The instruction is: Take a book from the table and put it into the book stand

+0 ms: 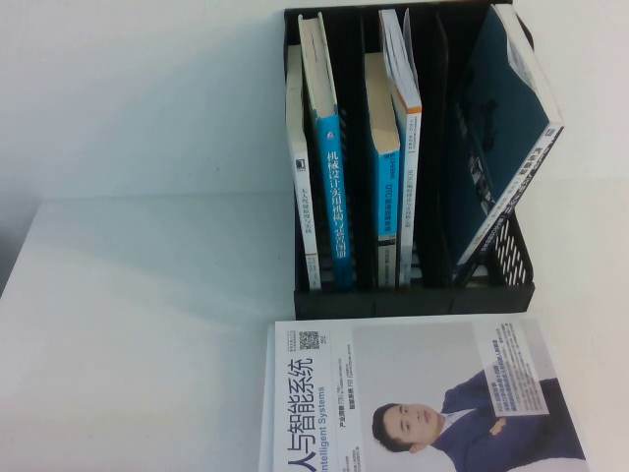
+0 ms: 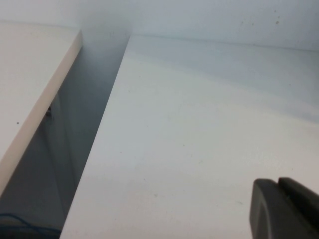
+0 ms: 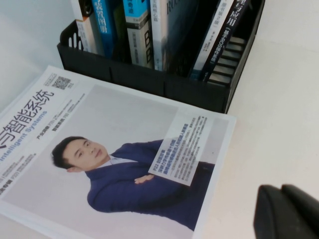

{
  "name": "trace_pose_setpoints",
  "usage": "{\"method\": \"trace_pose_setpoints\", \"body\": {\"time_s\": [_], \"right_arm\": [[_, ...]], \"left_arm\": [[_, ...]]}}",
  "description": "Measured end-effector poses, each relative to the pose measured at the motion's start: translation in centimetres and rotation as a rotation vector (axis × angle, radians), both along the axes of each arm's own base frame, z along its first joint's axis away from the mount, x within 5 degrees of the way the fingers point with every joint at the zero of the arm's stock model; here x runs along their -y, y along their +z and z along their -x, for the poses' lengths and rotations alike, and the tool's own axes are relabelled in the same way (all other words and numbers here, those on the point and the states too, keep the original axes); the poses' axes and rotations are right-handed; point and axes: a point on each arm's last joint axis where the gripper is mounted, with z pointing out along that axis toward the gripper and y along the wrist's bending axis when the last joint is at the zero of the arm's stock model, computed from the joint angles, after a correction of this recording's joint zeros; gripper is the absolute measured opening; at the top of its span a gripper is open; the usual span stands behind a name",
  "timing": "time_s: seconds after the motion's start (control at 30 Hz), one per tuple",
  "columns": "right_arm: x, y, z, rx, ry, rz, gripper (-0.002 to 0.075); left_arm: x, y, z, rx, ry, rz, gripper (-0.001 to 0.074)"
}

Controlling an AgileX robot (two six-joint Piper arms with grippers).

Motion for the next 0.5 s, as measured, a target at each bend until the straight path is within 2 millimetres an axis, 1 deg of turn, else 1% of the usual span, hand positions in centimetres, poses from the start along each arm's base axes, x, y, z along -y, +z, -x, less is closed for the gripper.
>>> {"method": "trace_pose_setpoints", "body": {"time_s": [0.27,0.37,0.43,0.5], "right_arm": [[0.1,0.1,0.3,0.011,-0.007,-0.009,-0.0003],[0.7,0.4,1.1,0.049,-0.071,-0.037,-0.0003],[1.3,0.6,1.8,0.106,-0.131,-0.044,-0.0003],[1.7,0.5,2.5,0.166,-0.200,-0.051,-0.0003]], "left_arm": [[0.0,0.0,0.0,0.000,0.003,0.009,-0.0003],[0.0,0.0,0.0,0.000,0.005,0.018,-0.0003],[0.0,0.0,0.0,0.000,0.005,0.018,-0.0003],[0.0,0.0,0.0,0.000,0.005,0.018,-0.0003]]}}
